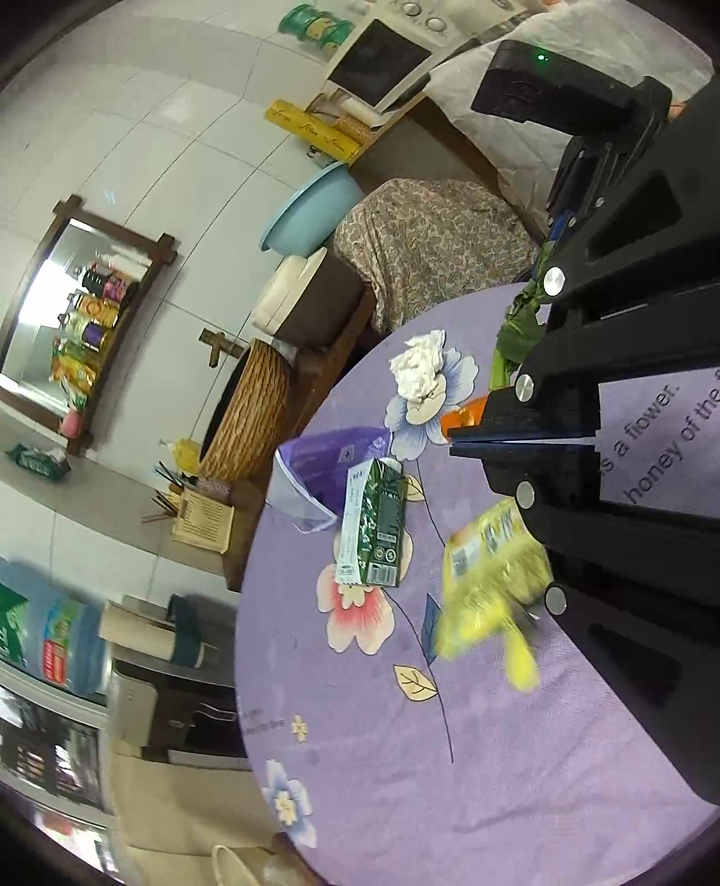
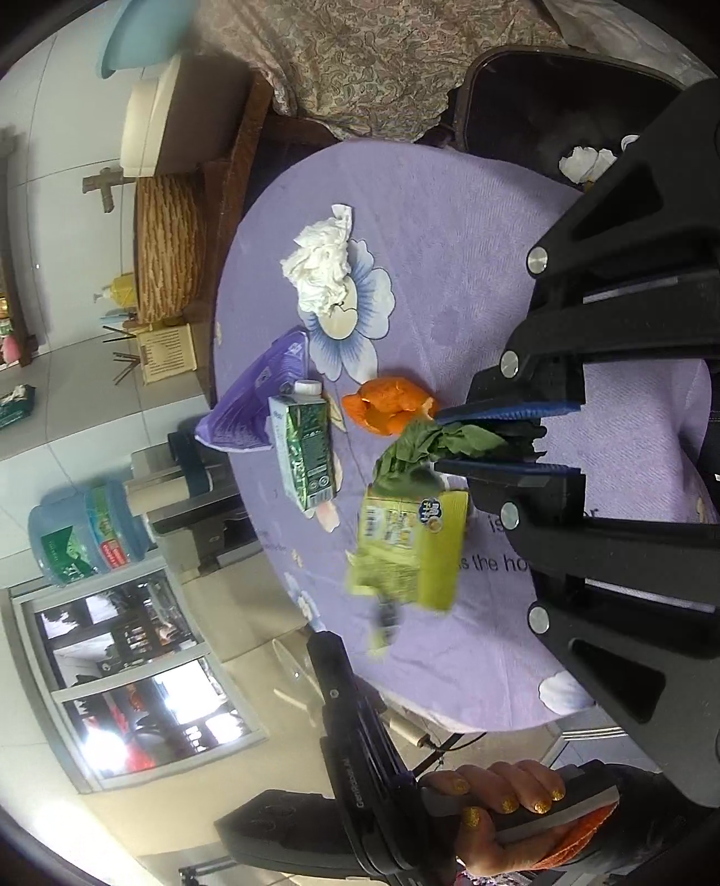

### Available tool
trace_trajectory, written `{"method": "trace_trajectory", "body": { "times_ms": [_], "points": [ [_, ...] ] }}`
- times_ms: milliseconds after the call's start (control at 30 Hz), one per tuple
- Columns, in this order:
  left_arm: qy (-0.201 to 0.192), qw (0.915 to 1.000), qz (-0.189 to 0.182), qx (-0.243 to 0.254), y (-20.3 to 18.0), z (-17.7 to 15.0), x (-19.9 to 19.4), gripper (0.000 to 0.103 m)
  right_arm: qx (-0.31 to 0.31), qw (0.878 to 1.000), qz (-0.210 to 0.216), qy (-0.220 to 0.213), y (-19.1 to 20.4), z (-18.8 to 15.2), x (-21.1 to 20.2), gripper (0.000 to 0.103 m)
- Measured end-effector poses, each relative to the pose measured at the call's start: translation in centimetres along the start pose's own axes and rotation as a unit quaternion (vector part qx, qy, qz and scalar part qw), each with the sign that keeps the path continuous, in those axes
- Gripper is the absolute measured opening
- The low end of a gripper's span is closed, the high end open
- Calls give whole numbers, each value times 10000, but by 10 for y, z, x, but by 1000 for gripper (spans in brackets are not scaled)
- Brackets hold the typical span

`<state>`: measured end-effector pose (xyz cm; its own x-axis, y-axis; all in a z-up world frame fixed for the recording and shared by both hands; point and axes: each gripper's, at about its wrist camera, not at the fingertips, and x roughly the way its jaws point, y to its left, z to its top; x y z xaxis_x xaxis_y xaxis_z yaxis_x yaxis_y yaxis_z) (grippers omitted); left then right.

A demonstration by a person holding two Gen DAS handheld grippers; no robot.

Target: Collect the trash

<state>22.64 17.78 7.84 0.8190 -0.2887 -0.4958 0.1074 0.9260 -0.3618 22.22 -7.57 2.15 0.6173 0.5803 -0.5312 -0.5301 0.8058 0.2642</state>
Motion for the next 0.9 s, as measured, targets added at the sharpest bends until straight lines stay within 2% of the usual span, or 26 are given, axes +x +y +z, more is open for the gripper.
{"method": "trace_trajectory", "body": {
  "times_ms": [100, 200, 267, 300, 333, 400, 467, 567, 667, 700, 733, 767, 800, 833, 900],
  "points": [
    [-84, 9999, 65, 35, -2, -1, -8, 2, 42, 10000, -11, 12, -3, -3, -3, 13],
    [66, 9985, 551, 39, 15, -1, -1, 3, 33, 10000, -12, 19, -2, -7, -5, 13],
    [112, 9953, 962, -16, 31, -3, 8, 33, -6, 10000, -14, -1, 0, -9, -7, 13],
    [128, 9937, 1116, -40, 39, -5, 11, 70, -22, 10000, -22, -7, 1, -9, -7, 13],
    [82, 9919, 1259, -141, 50, -7, 15, 76, -32, 10000, -22, -16, 2, -10, -8, 13],
    [295, 9900, 1347, -308, 67, -12, 27, 75, -40, 10000, -5, -12, 2, -10, -7, 12],
    [690, 9876, 1325, -479, 82, -18, 47, 74, -54, 10000, 4, -1, 3, -10, -6, 12],
    [1006, 9828, 1431, -595, 93, -28, 68, 67, -133, 9999, 26, 18, 4, -11, 1, 12],
    [998, 9810, 1591, -494, 92, -33, 76, 41, -166, 9993, -31, 348, 1, -18, 22, 12],
    [1074, 9810, 1541, -477, 91, -34, 79, 21, -131, 9992, -18, 366, -1, -21, 24, 13],
    [1079, 9812, 1524, -494, 90, -34, 79, 7, -155, 9992, -62, 355, -2, -23, 24, 25],
    [1113, 9815, 1458, -556, 90, -35, 79, 5, -172, 9992, -131, 328, -2, -24, 23, 54],
    [1099, 9820, 1417, -592, 90, -35, 79, 4, -141, 9996, -184, 186, -3, -26, 17, 70],
    [1056, 9825, 1417, -584, 89, -35, 77, 2, -127, 9998, -144, 71, -4, -26, 12, 78],
    [1016, 9834, 1391, -571, 87, -35, 75, 2, -300, 9993, -160, 138, -3, -25, 8, 78]
  ]
}}
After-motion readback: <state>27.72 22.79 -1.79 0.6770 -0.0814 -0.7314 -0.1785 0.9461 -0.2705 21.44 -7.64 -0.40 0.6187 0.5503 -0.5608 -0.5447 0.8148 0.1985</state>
